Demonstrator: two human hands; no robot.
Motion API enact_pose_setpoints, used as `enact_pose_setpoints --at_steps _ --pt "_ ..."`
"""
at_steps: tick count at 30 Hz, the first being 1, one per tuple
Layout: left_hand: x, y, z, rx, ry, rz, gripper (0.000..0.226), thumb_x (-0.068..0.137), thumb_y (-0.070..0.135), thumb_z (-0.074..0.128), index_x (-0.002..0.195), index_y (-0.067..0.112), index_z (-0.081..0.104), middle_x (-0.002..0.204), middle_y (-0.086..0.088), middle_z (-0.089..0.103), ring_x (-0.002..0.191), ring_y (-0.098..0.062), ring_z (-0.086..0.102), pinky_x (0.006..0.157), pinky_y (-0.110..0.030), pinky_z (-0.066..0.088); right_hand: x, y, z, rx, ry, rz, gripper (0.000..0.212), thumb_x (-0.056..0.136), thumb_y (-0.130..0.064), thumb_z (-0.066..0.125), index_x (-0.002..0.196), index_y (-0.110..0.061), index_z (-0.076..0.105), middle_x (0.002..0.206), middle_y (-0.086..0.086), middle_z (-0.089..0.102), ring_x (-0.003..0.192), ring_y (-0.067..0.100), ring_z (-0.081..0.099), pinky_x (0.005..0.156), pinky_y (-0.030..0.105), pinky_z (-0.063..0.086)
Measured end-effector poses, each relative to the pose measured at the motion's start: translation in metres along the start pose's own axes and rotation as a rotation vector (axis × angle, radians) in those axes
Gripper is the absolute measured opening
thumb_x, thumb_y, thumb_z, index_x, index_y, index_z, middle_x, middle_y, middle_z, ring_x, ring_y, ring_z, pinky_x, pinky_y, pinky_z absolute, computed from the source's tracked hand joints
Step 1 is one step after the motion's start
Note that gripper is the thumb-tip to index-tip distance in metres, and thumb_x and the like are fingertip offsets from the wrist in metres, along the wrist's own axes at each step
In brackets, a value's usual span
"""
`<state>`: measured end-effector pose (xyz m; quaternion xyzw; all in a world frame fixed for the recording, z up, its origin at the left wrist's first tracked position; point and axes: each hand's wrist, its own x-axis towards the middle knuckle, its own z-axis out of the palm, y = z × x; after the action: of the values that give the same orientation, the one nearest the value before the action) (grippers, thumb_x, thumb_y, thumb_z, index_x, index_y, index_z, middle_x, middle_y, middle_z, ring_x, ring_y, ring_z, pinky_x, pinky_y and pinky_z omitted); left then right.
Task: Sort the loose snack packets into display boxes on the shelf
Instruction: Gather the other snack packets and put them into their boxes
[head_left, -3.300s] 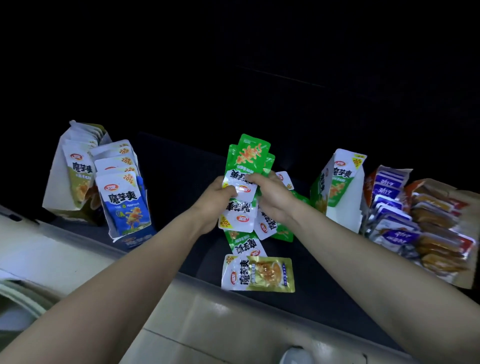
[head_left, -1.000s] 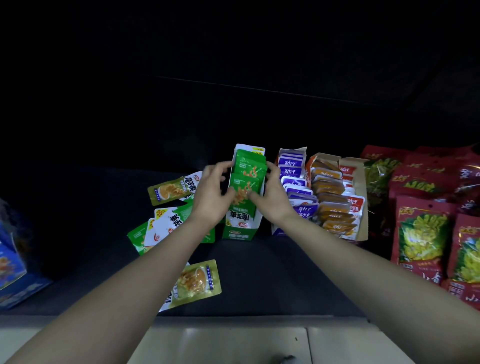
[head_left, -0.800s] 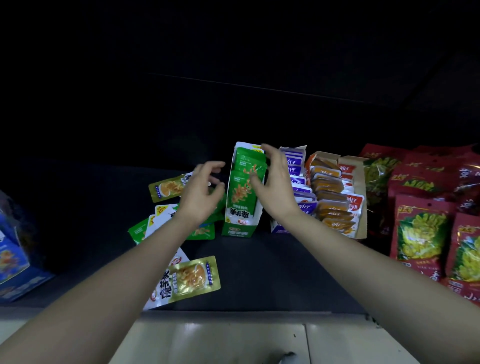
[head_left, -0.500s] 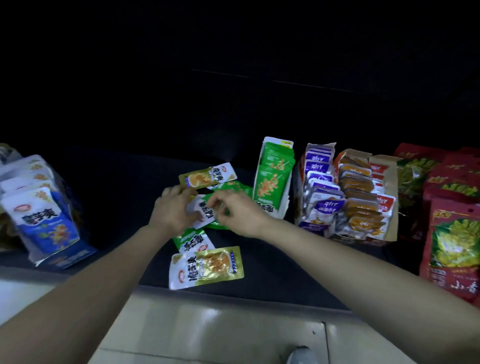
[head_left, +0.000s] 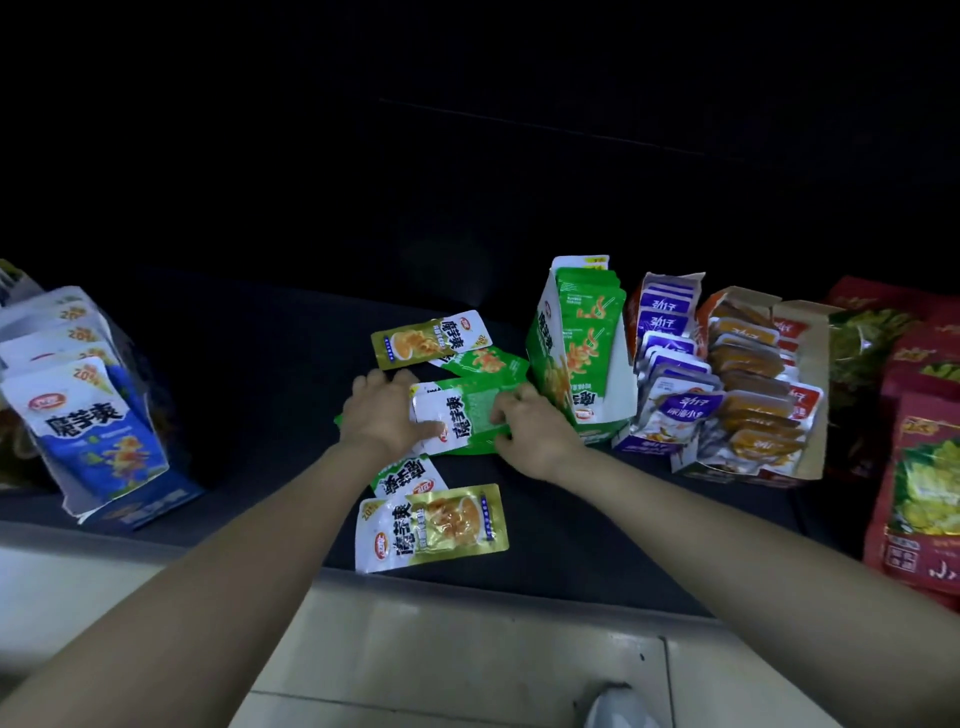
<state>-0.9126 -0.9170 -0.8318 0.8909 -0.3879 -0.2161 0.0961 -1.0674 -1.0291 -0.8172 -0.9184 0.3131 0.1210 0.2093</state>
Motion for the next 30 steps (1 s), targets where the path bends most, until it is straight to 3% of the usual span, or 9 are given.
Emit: enact_pose_setpoints --at_steps 4,7,11,14,19,22,25,27,30 --pt "0.005 -0.009 -0.004 -0.179 0.101 0.034 0.045 0.079 0.037 0.079 0.114 0.016 0.061 0.112 -0.007 0.053 0.113 -0.03 0.047 0.089 -0.037 0.041 0.005 0.005 0.003 0.159 0.019 0.068 0.033 0.094 -0.019 0.056 0.122 -0.004 0.048 0.119 0.013 0.054 0.102 0.028 0.059 0.086 0.036 0.05" --pt "0.002 -0.022 -0.017 -0.688 0.089 0.023 0.016 0.085 0.016 0.075 0.088 0.015 0.059 0.089 -0.004 0.063 0.09 -0.026 0.063 0.073 -0.031 0.049 0.012 -0.001 0.003 0.335 0.026 0.121 0.04 0.094 -0.026 0.059 0.121 -0.003 0.043 0.108 0.008 0.056 0.098 0.022 0.058 0.083 0.034 0.049" --pt "-0.009 -0.031 -0.031 -1.059 0.078 -0.018 0.019 0.091 0.002 0.063 0.08 0.013 0.051 0.083 -0.007 0.063 0.061 -0.004 0.064 0.05 -0.018 0.049 0.024 -0.017 -0.002 0.86 0.157 0.187 0.06 0.088 -0.028 0.07 0.124 -0.016 0.024 0.129 0.007 0.038 0.118 0.021 0.044 0.098 0.033 0.043" --pt "-0.014 -0.031 -0.031 -1.214 0.067 -0.111 0.018 0.092 0.003 0.061 0.082 0.013 0.051 0.087 -0.007 0.066 0.072 -0.014 0.066 0.055 -0.025 0.056 0.033 -0.034 -0.006 1.261 0.089 0.336 0.083 0.084 -0.026 0.075 0.138 -0.015 0.014 0.136 0.009 0.039 0.117 0.022 0.052 0.101 0.035 0.047" --pt "-0.02 -0.022 -0.036 -1.24 -0.16 -0.068 0.006 0.093 0.008 0.062 0.094 0.014 0.063 0.09 -0.005 0.074 0.078 -0.018 0.071 0.066 -0.028 0.059 0.04 -0.039 -0.008 1.76 0.009 0.437 0.047 0.085 -0.002 0.07 0.126 0.001 0.048 0.112 0.018 0.067 0.092 0.024 0.067 0.069 0.031 0.057" --pt "-0.018 -0.02 -0.034 -1.081 -0.139 -0.046 0.015 0.096 0.023 0.059 0.091 0.012 0.068 0.089 -0.005 0.072 0.081 -0.02 0.067 0.073 -0.028 0.055 0.042 -0.025 -0.006 1.638 0.071 0.464 0.058 0.082 0.002 0.071 0.13 -0.003 0.039 0.118 0.019 0.064 0.089 0.025 0.067 0.06 0.03 0.056" --pt "-0.012 -0.027 -0.025 -0.459 0.029 0.06 0.015 0.096 0.024 0.056 0.094 0.018 0.069 0.099 -0.002 0.062 0.096 -0.02 0.057 0.077 -0.03 0.041 0.034 -0.012 -0.005 1.357 -0.028 0.442 0.049 0.082 0.002 0.066 0.126 -0.003 0.046 0.122 0.019 0.063 0.09 0.025 0.067 0.063 0.031 0.056" --pt "-0.013 -0.032 -0.019 -0.015 0.026 0.202 0.019 0.093 0.025 0.058 0.111 0.021 0.064 0.11 -0.003 0.055 0.11 -0.022 0.049 0.082 -0.031 0.039 0.021 -0.007 -0.006 1.204 -0.178 0.395 0.032 0.085 0.003 0.061 0.116 -0.005 0.055 0.119 0.016 0.064 0.092 0.022 0.064 0.075 0.032 0.055" --pt "-0.017 -0.034 -0.013 0.236 -0.018 0.207 0.062 0.088 0.036 0.066 0.143 0.024 0.04 0.141 -0.004 0.043 0.13 -0.025 0.036 0.1 -0.036 0.034 0.013 0.008 -0.003 1.058 -0.282 0.365 0.057 0.087 -0.004 0.064 0.138 -0.008 0.041 0.128 0.006 0.051 0.12 0.024 0.052 0.1 0.036 0.045"
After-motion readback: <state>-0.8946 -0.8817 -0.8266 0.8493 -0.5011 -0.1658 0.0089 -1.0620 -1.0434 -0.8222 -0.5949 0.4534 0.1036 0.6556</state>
